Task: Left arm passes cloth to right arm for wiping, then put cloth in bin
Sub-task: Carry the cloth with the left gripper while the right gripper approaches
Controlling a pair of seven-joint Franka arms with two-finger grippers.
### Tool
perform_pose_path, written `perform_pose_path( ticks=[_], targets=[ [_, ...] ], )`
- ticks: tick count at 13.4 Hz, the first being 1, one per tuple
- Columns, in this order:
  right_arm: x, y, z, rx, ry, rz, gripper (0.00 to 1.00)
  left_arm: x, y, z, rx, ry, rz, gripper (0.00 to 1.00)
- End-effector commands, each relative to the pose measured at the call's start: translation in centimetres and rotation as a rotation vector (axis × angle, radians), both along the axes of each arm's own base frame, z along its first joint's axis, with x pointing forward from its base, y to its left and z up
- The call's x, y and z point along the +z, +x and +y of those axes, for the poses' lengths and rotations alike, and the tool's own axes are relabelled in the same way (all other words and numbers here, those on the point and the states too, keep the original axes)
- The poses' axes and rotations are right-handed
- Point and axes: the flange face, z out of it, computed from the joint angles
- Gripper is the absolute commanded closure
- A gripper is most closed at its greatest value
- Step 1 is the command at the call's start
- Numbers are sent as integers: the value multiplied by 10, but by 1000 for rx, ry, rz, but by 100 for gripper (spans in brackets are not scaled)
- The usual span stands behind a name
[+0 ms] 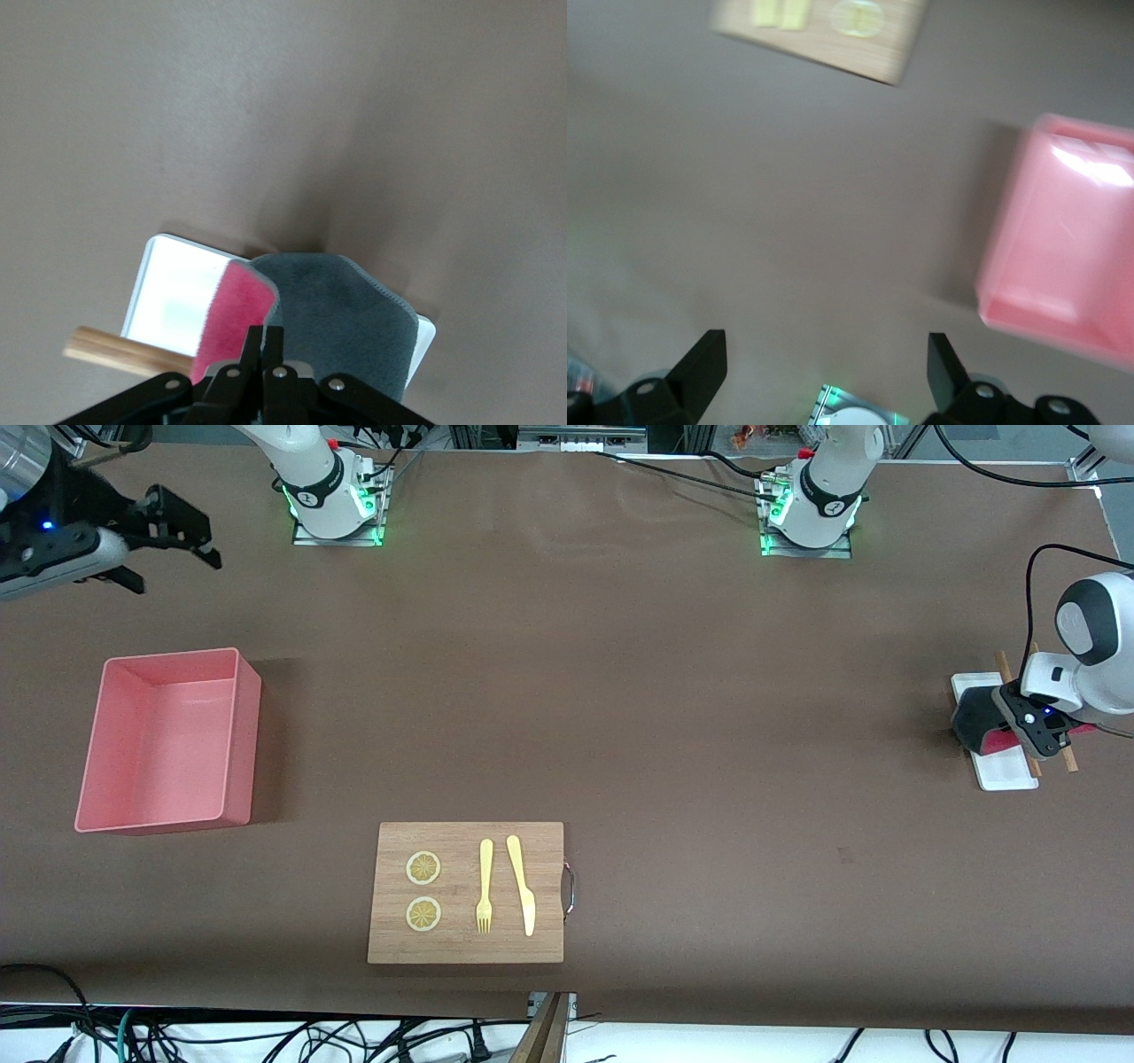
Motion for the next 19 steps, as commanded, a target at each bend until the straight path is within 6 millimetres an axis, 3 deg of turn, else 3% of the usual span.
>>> perform_pose_path(
  ticks=[1, 3, 6, 10, 12, 15, 19],
  targets=[
    [-24, 9, 5, 246, 158, -19, 0, 58, 18, -33, -57, -17, 25, 100],
    [-61, 25, -5, 416, 265, -84, 0, 96, 36, -68, -49, -94, 90, 100],
    [-130, 54, -20, 549, 518, -115, 0, 139, 45, -129, 44, -216, 175, 100],
    [-204, 77, -6, 714, 766, -249, 0, 170, 51, -235, 146, -419, 223, 100],
    [-243, 85, 10, 746, 905, -347, 0, 176, 50, -292, 184, -540, 255, 100],
    [-283, 100, 56, 791, 1029, -523, 0, 194, 50, -376, 192, -693, 277, 100],
    [-290, 101, 113, 759, 1057, -618, 0, 213, 35, -486, 318, -806, 269, 100]
  ],
)
